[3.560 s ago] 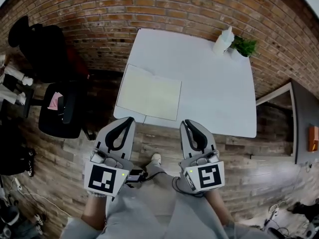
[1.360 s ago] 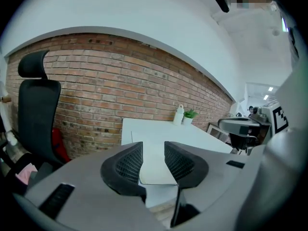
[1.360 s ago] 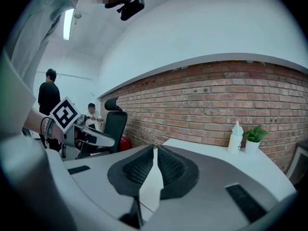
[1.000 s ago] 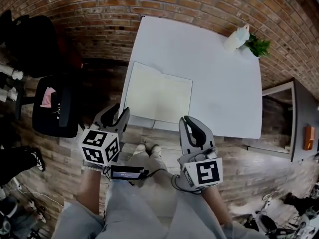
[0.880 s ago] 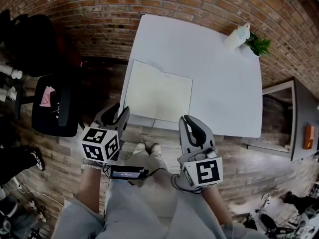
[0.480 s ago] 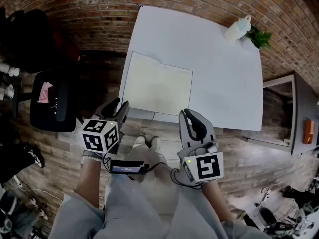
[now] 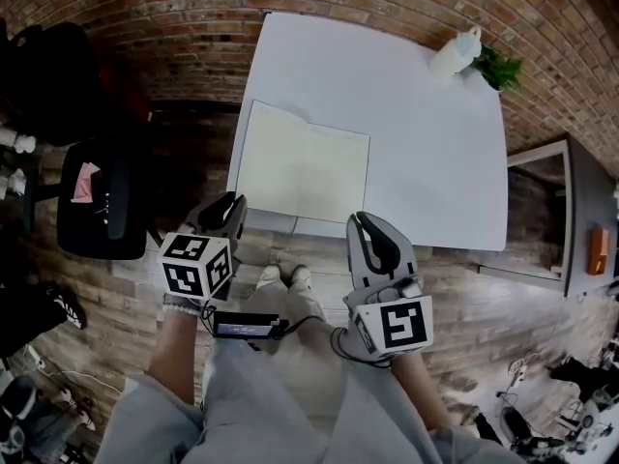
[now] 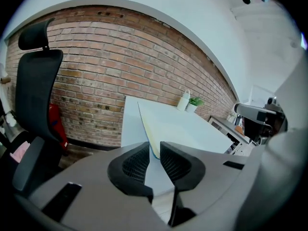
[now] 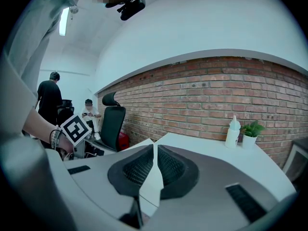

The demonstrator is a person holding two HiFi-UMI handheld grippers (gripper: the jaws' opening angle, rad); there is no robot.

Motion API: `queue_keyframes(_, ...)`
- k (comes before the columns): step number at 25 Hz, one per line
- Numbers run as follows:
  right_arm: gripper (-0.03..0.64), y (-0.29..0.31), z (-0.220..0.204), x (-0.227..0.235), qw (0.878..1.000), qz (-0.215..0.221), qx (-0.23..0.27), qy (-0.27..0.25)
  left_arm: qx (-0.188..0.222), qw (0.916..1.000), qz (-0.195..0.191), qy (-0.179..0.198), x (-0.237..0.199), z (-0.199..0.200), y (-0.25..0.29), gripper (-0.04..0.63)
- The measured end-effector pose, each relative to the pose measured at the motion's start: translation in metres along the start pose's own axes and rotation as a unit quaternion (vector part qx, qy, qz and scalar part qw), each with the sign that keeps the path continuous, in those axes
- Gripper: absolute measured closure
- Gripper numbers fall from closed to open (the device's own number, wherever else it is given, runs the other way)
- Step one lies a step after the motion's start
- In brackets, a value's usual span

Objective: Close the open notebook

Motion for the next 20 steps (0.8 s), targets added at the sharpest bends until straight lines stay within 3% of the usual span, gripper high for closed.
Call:
queue_keyframes(8,0.561,-0.004,0.0,0.002,1.0,-0.006,0.004,0.0,0.014,0.9994,-0.016,0.027,0.013,0.01,-0.006,0.532)
queue_keyframes(20,0.561,-0.019,0.0,0.012,1.0,-0.026,0.011,0.006,0.035,0.9929,-0.078,0.082,0.059,0.029,-0.015,0.548)
Point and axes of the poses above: the fingertips, and each gripper's own axes: y forward along the fingers, x to its right, z out of its top, the point moved 4 cm from there along -y, backward along the fingers, and after that the axes turned 11 degrees about z, right-handed, at the moved point
